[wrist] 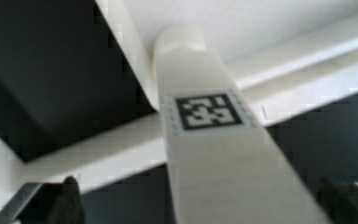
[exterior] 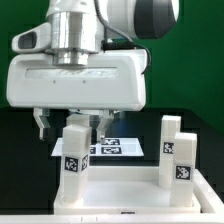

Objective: Assemble desk

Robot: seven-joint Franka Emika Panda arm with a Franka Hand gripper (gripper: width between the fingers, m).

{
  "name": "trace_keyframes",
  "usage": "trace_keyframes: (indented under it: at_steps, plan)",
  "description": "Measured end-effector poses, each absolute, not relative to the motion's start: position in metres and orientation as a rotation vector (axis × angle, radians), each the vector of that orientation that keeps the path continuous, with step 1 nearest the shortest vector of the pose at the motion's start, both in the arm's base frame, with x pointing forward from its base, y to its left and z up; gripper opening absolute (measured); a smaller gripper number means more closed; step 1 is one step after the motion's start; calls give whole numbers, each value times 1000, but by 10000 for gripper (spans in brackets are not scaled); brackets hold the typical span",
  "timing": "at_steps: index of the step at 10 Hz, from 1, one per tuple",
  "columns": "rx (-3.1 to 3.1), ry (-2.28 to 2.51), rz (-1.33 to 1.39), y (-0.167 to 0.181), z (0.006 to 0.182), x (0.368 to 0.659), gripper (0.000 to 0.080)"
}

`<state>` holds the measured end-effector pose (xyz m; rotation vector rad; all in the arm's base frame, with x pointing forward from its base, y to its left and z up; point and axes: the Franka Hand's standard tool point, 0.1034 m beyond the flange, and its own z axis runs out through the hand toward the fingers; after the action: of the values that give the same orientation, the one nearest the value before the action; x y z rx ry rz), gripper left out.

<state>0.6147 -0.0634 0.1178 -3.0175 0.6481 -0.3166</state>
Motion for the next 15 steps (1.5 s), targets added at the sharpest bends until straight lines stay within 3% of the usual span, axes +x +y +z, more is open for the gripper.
trace_keyframes:
  at_steps: [2,4,6,7,8,13,15]
  plan:
    - [-2974,656,-87,-60,127,623,649]
    - [-2974,695,-170,-60,125,630,649]
    - [-2941,810,-167,-60,125,631,425]
    - [-2916,890,-162,-60,125,631,425]
    - [-2868,1019,-156,-61,125,631,290]
    - [-2294,1921,-31,-61,122,631,287]
    - [-2187,2039,10,-58,122,632,287]
